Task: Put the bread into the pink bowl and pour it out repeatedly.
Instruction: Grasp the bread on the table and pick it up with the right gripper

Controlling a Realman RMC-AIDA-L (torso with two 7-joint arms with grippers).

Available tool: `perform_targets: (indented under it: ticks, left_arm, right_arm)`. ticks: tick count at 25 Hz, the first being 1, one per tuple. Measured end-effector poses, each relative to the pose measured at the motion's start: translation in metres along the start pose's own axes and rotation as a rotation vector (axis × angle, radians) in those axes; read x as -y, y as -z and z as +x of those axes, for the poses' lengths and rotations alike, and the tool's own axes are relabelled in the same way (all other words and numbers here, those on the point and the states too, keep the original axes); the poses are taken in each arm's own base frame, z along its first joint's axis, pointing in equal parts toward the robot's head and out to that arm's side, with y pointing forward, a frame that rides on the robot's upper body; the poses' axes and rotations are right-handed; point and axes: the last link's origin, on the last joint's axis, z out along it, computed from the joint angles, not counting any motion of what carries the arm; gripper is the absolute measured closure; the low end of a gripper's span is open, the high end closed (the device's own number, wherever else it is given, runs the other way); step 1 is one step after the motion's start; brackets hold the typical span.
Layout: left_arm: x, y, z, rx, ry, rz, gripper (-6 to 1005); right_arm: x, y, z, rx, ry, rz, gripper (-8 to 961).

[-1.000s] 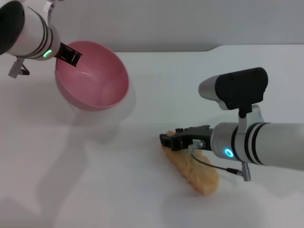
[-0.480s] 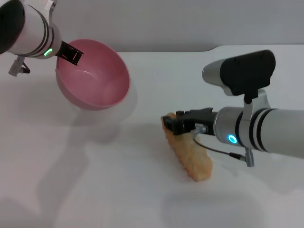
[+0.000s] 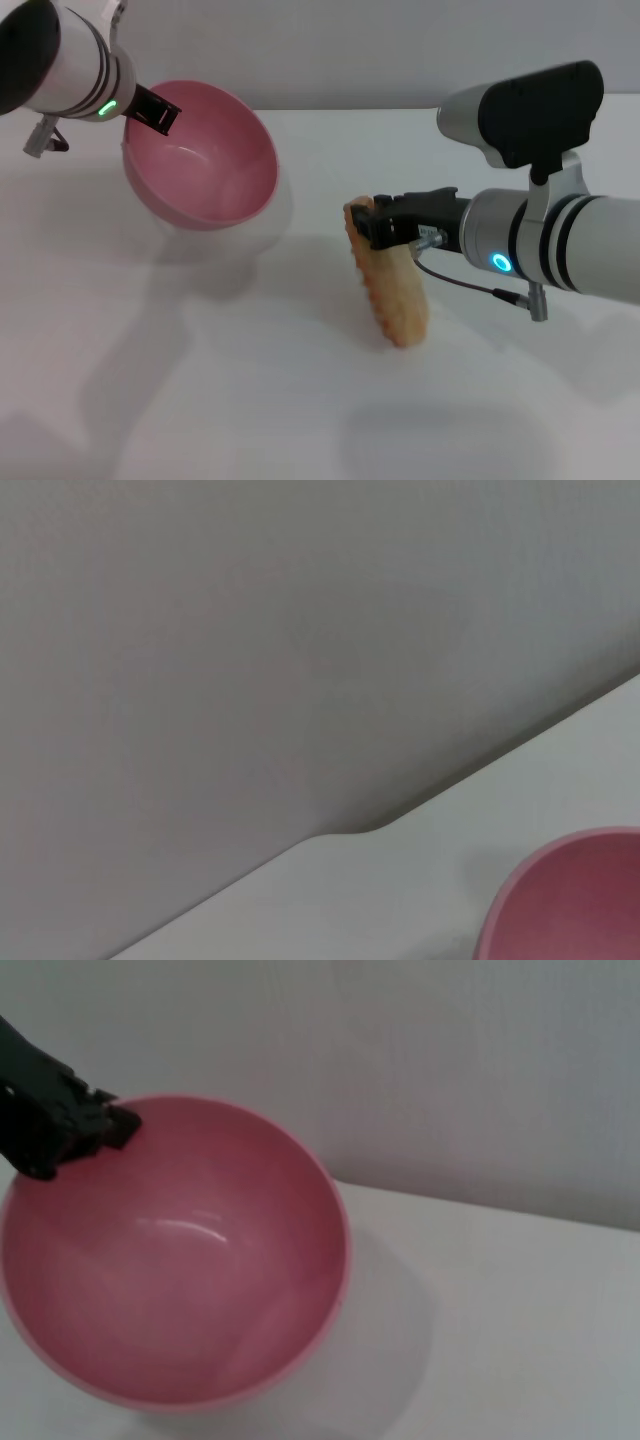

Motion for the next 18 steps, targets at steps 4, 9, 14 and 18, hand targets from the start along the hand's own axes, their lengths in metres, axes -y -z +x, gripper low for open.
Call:
perform_targets:
  ticks: [4, 9, 14, 18]
  left_arm:
    - [0.0, 0.0, 0.0, -0.002, -0.001, 0.0, 946]
    - [0.0, 0.0, 0.002, -0.006, -0.003, 0.0, 946]
    - [-0.001, 0.001, 0.003, -0.01, -0.004, 0.0, 946]
    - [0.0, 0.001, 0.003, -0.011, -0.005, 0.001, 946]
  right_arm:
    - [-0.004, 0.005, -0.008, 0.02, 0.027, -0.002, 698]
    - [-0.009, 0.01, -0.016, 0.042, 0.046, -0.005, 833]
    - [-0.009, 0.01, -0.016, 0.034, 0.044, -0.001, 857]
    - [-0.014, 0.018, -0.023, 0.055, 0.07, -0.001, 877]
